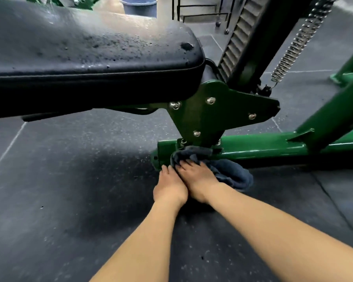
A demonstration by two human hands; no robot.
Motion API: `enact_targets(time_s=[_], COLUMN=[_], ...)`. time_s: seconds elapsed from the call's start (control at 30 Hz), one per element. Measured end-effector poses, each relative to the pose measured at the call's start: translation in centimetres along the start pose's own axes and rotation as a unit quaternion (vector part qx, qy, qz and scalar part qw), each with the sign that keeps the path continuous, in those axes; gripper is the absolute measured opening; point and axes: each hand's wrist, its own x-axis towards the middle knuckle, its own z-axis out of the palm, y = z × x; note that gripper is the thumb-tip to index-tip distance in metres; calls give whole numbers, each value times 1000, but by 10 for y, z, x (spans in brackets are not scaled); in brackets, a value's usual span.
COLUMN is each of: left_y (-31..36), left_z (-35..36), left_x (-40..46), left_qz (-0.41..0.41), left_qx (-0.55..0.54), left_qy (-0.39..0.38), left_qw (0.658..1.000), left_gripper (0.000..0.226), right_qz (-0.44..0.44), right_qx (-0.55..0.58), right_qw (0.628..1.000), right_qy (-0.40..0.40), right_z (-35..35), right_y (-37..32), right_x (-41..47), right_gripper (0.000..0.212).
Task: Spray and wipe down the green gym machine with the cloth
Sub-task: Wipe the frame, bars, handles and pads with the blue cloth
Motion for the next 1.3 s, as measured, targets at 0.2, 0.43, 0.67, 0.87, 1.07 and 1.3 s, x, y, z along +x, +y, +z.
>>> enact_targets(time_s=[0.2,0.43,0.67,0.87,1.07,1.3], left_y=[9,-6,-26,-32,-11,18], left_z=[-19,-42,-43,-46,-46,-40], left_x=[-2,7,10,3,2,-5], left_qz=[20,-32,-58,-71,-74,-30], left_qx=[-29,-146,-147,-95,-49,37], left_qy=[74,121,108,117,97,-37], left_qw=[997,981,982,986,991,998], left_gripper=[57,34,40,27,34,55], right_qz=[8,-50,49,12,-60,17], right_qx=[-86,-100,-127,-122,-171,-184], right_qw=[992,989,991,992,981,979], right_qy=[89,99,0,-7,74,92], right_z=[16,16,-12,-20,14,36], right_y=[11,-20,-42,-39,-28,31], right_x=[-4,27,99,94,34,-13], right_gripper=[51,71,57,82,56,45])
